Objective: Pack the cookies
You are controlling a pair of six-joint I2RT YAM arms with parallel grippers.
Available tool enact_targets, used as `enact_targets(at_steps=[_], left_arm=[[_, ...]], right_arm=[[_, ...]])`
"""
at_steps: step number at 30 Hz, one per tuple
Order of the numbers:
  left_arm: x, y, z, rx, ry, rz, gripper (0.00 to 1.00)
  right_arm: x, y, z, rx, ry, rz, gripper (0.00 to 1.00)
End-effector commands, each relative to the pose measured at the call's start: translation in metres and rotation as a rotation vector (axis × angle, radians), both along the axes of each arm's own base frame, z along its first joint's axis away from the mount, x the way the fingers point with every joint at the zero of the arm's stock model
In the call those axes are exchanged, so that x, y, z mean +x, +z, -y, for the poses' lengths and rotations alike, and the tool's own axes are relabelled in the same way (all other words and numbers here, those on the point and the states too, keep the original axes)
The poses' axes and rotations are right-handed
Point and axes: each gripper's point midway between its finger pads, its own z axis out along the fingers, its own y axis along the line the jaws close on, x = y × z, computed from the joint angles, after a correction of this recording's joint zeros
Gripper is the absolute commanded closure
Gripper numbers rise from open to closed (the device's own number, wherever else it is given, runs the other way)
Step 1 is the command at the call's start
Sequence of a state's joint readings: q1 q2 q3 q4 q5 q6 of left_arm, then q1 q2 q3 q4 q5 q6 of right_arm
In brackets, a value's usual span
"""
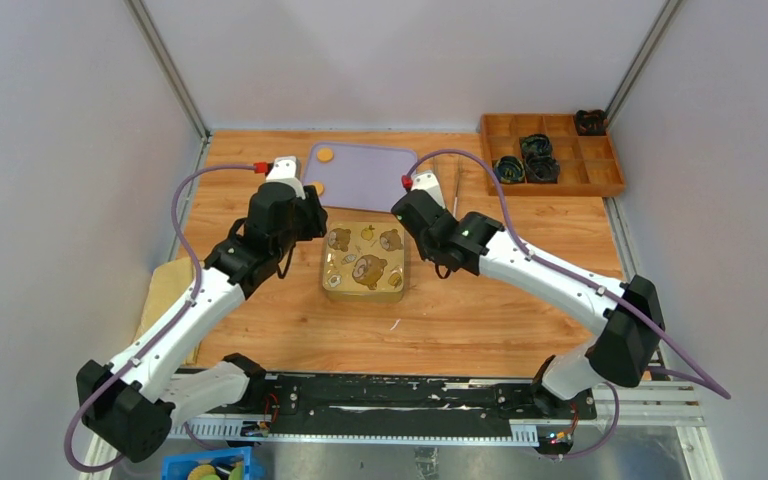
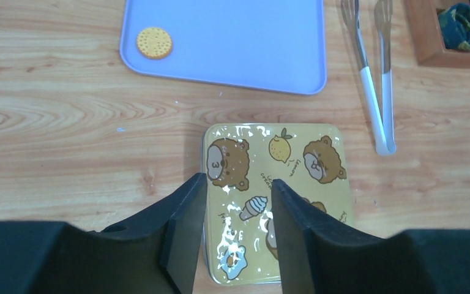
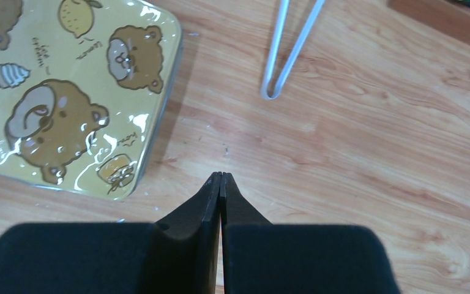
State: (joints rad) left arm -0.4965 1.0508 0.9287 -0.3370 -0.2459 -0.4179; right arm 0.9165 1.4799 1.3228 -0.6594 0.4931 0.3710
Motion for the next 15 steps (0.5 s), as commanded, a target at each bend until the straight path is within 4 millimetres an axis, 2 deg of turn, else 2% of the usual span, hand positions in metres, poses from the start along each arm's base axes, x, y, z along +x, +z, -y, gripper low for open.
enact_targets(at_steps=[1, 5, 8, 12, 15], left_arm=[[0.006, 0.015, -0.011, 0.043, 0.048, 0.063, 0.49], [0.005, 0.009, -0.015, 0.069, 0.055, 0.051, 0.48], [0.003, 0.001, -0.015, 0.068, 0.054, 0.046, 0.47], [0.001, -0.009, -0.017, 0.067, 0.055, 0.05, 0.47], [0.004, -0.007, -0.021, 0.092, 0.068, 0.064, 0.45]], right_arm=[[0.002, 0.002, 0.023, -0.102, -0.056, 0.056, 0.95], [0.003, 0.0, 0.031, -0.127, -0.084, 0.07, 0.93], [0.009, -0.004, 0.045, -0.182, -0.14, 0.099, 0.81], [0.016, -0.015, 0.061, -0.223, -0.197, 0.096, 0.8], [0.019, -0.022, 0.067, -0.229, -0.216, 0.082, 0.77]])
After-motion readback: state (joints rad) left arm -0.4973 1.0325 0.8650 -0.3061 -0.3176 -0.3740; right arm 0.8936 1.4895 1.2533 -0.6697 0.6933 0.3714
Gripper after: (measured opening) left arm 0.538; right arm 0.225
